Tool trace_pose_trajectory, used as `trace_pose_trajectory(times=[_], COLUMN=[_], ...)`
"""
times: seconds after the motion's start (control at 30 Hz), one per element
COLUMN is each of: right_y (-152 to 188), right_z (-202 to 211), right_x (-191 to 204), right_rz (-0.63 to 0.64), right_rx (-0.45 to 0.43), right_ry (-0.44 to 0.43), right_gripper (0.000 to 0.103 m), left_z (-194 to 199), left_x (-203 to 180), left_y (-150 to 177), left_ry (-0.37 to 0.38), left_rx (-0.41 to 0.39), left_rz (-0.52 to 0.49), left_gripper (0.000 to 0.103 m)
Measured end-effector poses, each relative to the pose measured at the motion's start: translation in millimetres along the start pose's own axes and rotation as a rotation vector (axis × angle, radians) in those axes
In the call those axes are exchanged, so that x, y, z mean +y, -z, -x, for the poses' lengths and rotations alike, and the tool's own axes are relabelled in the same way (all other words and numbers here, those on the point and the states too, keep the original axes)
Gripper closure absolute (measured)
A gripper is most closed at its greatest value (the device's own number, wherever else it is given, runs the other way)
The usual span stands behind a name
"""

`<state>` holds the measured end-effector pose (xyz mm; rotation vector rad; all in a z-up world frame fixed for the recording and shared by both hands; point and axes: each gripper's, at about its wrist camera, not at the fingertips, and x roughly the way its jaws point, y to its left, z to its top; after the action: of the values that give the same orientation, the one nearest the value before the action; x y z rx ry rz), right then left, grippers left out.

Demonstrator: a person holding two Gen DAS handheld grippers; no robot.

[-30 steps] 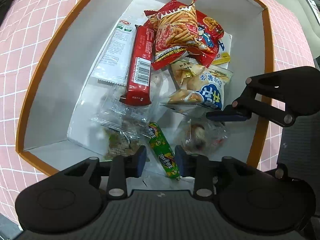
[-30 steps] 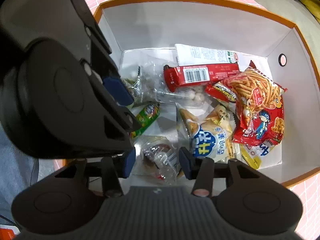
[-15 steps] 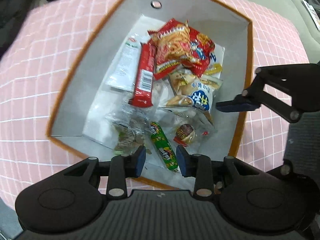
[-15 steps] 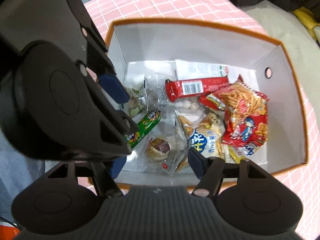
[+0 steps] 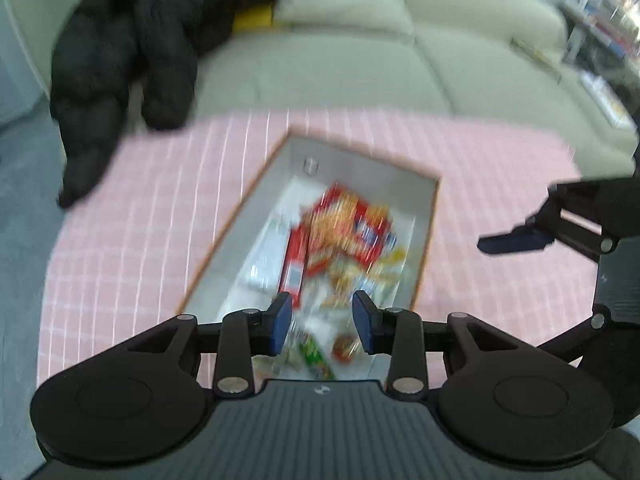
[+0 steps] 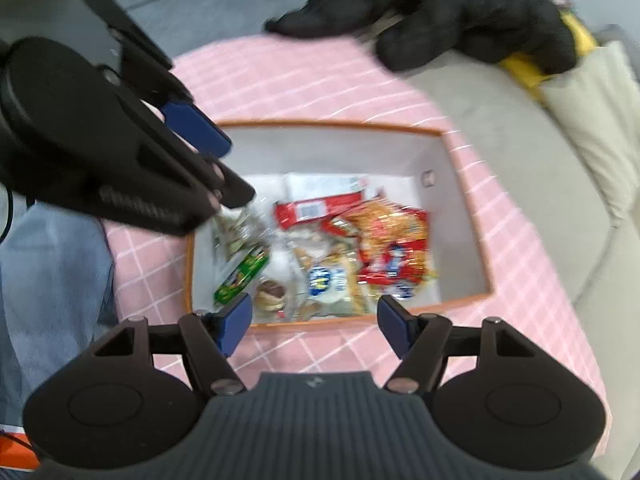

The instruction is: Organize snacks

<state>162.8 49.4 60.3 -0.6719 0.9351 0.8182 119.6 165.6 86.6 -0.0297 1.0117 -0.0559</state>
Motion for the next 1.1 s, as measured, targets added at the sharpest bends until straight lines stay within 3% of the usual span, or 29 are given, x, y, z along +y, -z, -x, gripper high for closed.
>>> trace_pose_trajectory(times=[0.17,0.3,0.47,0.57,0.67,0.77,0.8,0.83,0.87,0.97,1.1], right_y=[36,76,125,154,176,191,194,196,197,197,197], right_z=[55,94,124,133,131,120,116,112,107,93,75], right_x=[-15,-13,3,15,30,48,53,55,54,46,44], right_rz=[-0.181,-0.306,-0.422,-0.546,-0.647,-0.660,-0.657,-0.665,-0.687,-0.744,-0.728], right_rx=[-0.154,-0.290,-0.452,-0.548,-0.611,-0.650,-0.659,-0.668,-0.679,-0.667,-0.632], right_ry=[0.063,0.176,0.312,0.374,0.398,0.476,0.501,0.508,0.494,0.433,0.477], right_gripper=[0.036,0.030,0.020,0.020,0.020,0.019,0.017,0.009,0.004,0.004,0.004], left_z=[45,68,84,84,76,68,63,60,56,48,36], left_x=[-31,-62,-92,-104,-115,-119,-122,-124,-126,-121,-110], left_y=[11,28,53,71,87,104,108,111,113,117,118], left_ry=[-0.029,-0.096,-0.140,-0.152,-0.168,-0.186,-0.196,-0.197,-0.193,-0.193,-0.211], left_rx=[-0.213,-0.358,-0.518,-0.580,-0.620,-0.624,-0.616,-0.612,-0.611,-0.593,-0.563], left_rz=[-0.037,-0.079,-0.095,-0.078,-0.040,-0.041,-0.047,-0.049,-0.045,-0.010,0.016], left_gripper=[0.061,0.060,0.044,0.039,0.027,0.025,0.024,0.024,0.024,0.023,0.022])
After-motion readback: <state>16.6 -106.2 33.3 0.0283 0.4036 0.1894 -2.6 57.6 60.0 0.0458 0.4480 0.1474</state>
